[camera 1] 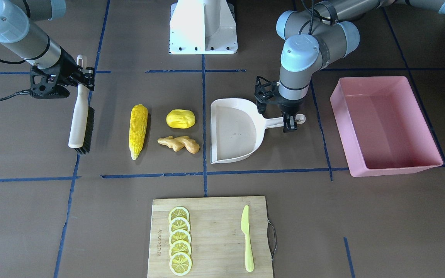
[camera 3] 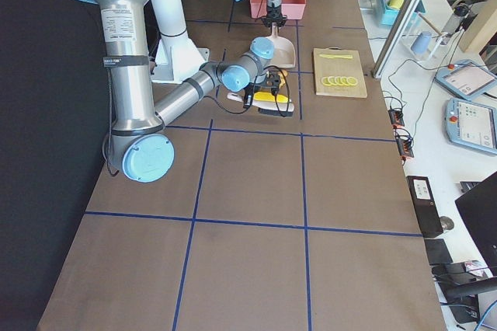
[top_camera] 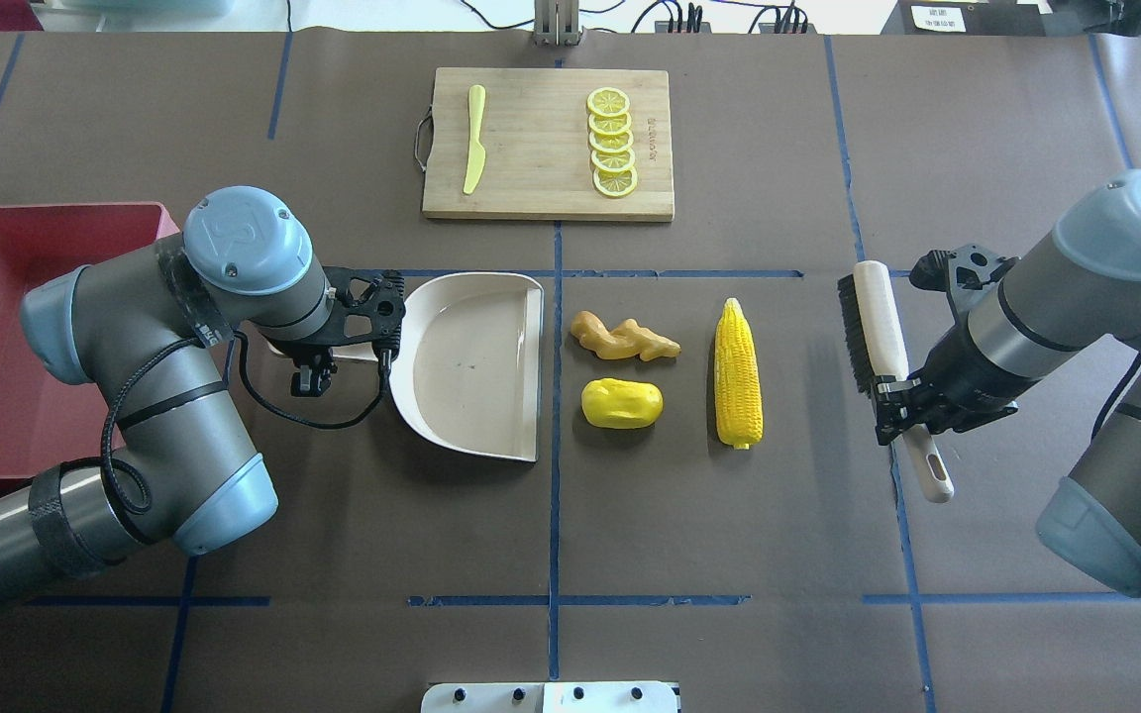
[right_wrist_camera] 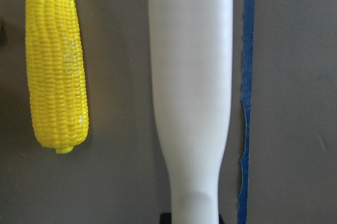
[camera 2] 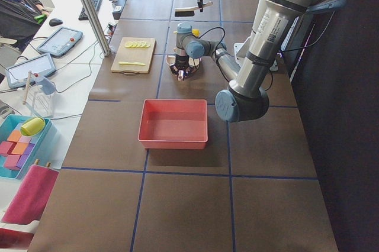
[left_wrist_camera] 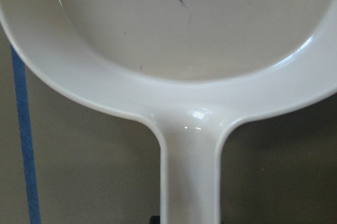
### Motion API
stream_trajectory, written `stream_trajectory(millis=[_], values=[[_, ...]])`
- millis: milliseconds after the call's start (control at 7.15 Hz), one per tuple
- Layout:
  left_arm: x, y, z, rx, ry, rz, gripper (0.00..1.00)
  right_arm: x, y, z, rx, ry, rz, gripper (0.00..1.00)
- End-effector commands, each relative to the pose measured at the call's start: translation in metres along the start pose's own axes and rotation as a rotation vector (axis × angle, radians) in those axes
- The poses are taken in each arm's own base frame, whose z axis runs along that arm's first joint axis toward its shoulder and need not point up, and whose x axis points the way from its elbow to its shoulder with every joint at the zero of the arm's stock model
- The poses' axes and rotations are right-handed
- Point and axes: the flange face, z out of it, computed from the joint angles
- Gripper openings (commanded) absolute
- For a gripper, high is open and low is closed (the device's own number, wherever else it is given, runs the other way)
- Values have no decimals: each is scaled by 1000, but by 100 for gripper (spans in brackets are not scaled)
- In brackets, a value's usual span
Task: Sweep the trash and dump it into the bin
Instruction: 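Turn the dustpan upright with the left gripper while the right brings the brush over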
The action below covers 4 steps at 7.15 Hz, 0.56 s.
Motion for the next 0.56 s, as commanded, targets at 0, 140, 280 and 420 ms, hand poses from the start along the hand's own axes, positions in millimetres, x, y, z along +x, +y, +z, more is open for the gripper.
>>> stream_trajectory(millis=[0, 140, 280, 420], values=[[2, -3, 0, 1, 3, 2, 0, -10, 5, 11, -18, 5, -20, 0], [3, -5, -4, -16, 12, -3, 0, -13, 9, 19, -31, 11, -28, 0], [2, -11, -8, -14, 13, -3, 0, -22, 14, 32, -49, 24, -44, 0], [3, -12, -8, -13, 13, -3, 0, -38, 11, 48, -61, 68, -43, 0]])
